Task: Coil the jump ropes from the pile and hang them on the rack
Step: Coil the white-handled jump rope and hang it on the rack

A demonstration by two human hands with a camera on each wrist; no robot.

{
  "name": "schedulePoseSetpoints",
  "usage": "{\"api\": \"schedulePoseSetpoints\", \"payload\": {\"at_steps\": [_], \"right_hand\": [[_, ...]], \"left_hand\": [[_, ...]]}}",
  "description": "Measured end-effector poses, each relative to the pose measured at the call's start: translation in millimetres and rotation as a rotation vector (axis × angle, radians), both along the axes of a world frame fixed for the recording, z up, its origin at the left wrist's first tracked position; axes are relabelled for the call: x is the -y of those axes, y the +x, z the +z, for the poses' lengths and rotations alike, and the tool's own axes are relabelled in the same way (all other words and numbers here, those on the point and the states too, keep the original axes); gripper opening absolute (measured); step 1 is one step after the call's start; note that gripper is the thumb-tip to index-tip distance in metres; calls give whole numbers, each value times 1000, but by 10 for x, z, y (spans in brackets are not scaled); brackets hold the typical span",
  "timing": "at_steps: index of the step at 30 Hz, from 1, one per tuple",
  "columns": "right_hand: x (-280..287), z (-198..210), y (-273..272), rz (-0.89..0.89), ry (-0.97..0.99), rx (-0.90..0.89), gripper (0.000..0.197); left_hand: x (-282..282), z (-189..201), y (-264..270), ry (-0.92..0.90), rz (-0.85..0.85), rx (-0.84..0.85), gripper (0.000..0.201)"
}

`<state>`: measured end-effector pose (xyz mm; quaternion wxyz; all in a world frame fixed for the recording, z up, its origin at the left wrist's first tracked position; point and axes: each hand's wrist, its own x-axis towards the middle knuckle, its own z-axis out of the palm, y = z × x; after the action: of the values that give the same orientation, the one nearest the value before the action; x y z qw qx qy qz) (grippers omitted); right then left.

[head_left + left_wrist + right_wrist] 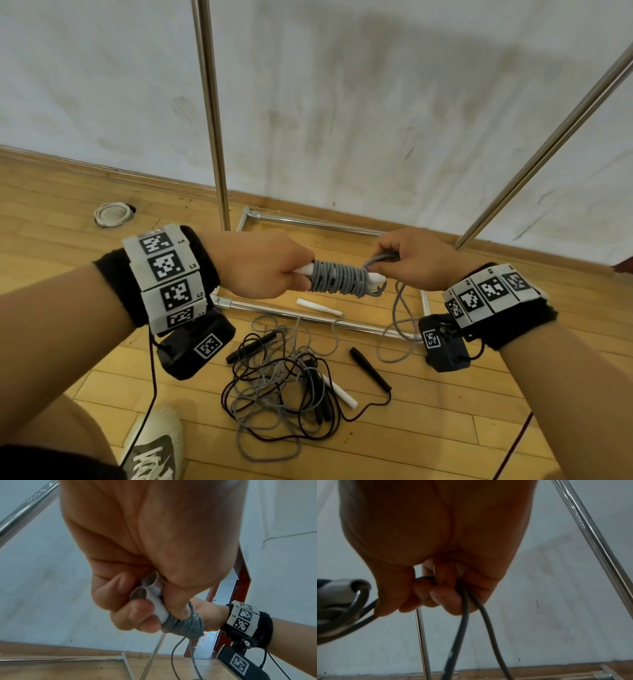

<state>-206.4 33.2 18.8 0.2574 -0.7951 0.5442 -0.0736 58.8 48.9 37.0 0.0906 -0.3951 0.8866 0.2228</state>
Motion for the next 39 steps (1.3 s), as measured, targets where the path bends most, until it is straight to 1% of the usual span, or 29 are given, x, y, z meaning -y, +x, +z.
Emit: {"api": "schedulePoseSetpoints", "payload": {"at_steps": [2,5,6,9,12,14,16,18,19,20,23,25,26,29,30,31,32,34,36,39], "right_hand": [[1,10,47,-15,29,43,10],[10,33,120,-67,62,118,16],[16,50,143,-89,79,146,16],[19,128,211,-151,145,268,14],[-10,219,268,-207,134,415,17],[-42,254,317,-226,122,532,14],[-79,255,379,-269,104,675,13],[-116,243,449,-310,62,775,16],[-135,235,480,-324,42,807,17],[-154,223,507,-338,25,831,19],[-196,161,528,-361,-21,831,27],[-223,96,521,-323,-27,844,26],[-233,61,513,-290,-16,878,24],[-241,-21,460,-211,68,981,30],[-243,-36,440,-204,102,1001,27],[-246,-51,421,-206,137,1013,22],[-250,-70,405,-222,164,1009,22],[-256,-94,380,-253,162,948,28],[-252,-106,357,-248,96,838,30],[-240,-94,301,-200,13,612,34]], "left_hand": [[13,-11,2,-16,0,13,24],[28,-35,4,-25,32,34,22],[33,-45,0,-32,49,44,20],[66,-58,3,-67,110,42,16],[101,-38,30,-115,179,2,22],[118,-10,52,-152,231,-56,25],[133,10,78,-175,283,-169,26],[147,26,87,-170,317,-289,18],[148,30,84,-157,329,-330,12],[144,35,75,-143,349,-357,12],[137,39,46,-147,396,-406,19],[134,60,45,-161,405,-467,22],[133,74,53,-153,415,-505,24],[114,112,95,-81,417,-582,26],[101,123,105,-49,398,-597,26],[84,136,113,-17,372,-612,25],[73,144,118,9,345,-618,24],[70,154,132,53,299,-599,20],[63,163,151,102,267,-579,21],[57,180,185,150,223,-548,24]]}}
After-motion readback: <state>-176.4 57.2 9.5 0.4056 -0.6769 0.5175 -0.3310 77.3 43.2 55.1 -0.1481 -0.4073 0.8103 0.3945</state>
